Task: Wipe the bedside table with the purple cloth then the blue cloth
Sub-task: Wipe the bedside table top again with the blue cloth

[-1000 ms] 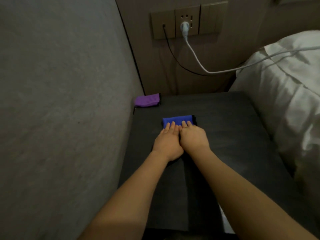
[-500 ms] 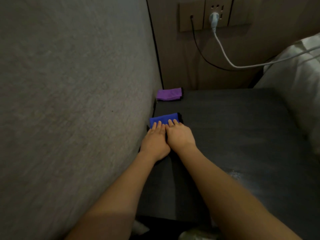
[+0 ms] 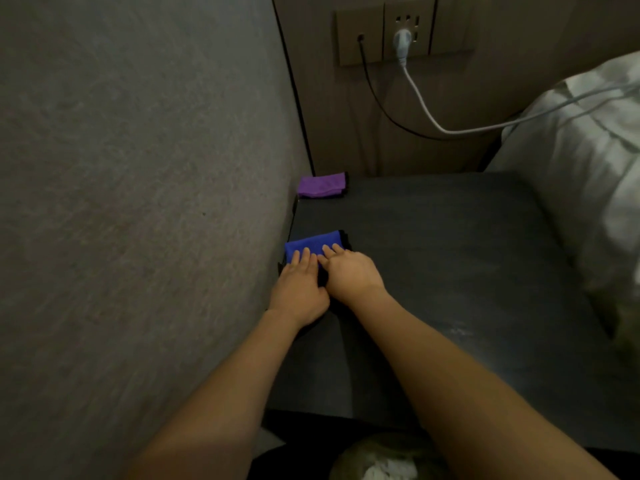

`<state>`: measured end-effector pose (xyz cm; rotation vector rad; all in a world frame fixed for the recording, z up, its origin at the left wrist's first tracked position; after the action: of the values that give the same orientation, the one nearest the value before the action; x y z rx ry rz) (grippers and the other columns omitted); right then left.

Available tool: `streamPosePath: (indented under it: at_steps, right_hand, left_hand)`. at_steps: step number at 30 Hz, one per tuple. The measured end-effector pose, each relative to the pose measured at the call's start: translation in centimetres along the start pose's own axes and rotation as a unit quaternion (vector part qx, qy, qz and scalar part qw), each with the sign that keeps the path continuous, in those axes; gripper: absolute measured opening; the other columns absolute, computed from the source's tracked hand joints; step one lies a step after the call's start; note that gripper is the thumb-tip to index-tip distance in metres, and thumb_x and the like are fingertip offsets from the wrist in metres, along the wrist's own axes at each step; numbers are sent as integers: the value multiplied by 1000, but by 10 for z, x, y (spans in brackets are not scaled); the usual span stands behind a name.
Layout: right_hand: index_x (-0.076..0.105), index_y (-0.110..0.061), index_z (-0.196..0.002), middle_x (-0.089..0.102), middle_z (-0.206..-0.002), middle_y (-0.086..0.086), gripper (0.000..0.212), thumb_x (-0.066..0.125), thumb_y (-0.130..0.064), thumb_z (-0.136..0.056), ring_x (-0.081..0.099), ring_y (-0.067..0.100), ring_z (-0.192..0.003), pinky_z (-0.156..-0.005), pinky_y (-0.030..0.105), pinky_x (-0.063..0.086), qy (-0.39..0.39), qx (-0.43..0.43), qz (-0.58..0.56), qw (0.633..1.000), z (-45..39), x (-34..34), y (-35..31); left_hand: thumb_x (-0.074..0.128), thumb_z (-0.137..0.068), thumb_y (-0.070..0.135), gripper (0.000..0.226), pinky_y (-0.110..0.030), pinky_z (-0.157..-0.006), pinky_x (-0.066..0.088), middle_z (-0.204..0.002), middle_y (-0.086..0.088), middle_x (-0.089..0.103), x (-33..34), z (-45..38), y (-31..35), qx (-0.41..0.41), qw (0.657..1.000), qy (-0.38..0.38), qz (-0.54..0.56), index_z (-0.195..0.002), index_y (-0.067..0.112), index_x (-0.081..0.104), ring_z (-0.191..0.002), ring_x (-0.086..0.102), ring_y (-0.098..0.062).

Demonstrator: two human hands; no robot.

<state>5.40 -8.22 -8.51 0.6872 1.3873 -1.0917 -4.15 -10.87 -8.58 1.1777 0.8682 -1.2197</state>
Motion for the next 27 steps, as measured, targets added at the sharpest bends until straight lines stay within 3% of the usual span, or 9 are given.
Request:
streamPosePath:
  at_steps: [7, 27]
  right_hand:
    - [28, -22, -146, 23, -157, -1, 54, 43, -22, -94, 23, 16, -143, -107, 40, 36, -3, 24, 32, 999, 23, -5, 33]
    - [35, -23, -143, 29, -155, -1, 54, 46, -22, -91, 34, 16, -139, -106, 33, 37, 37, 205, 72, 975, 143, -40, 209]
  left_hand:
    - [45, -90, 24, 73, -32, -119, 5, -161, -12, 6, 7, 6, 40, 24, 1000, 2, 2, -152, 7, 10, -149, 3, -24]
    - [39, -92, 28, 71, -33, -120, 1, -162, -11, 3, 43, -17, 248, 190, 981, -49, 1, -152, 5, 9, -149, -2, -23]
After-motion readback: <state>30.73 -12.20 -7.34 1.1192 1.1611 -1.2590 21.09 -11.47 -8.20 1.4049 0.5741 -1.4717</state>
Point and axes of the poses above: each hand's wrist, its own z-axis away from the middle knuckle, its own x-axis out of the palm, y = z × x, the point moved 3 cm from there along -z, towards the middle knuckle
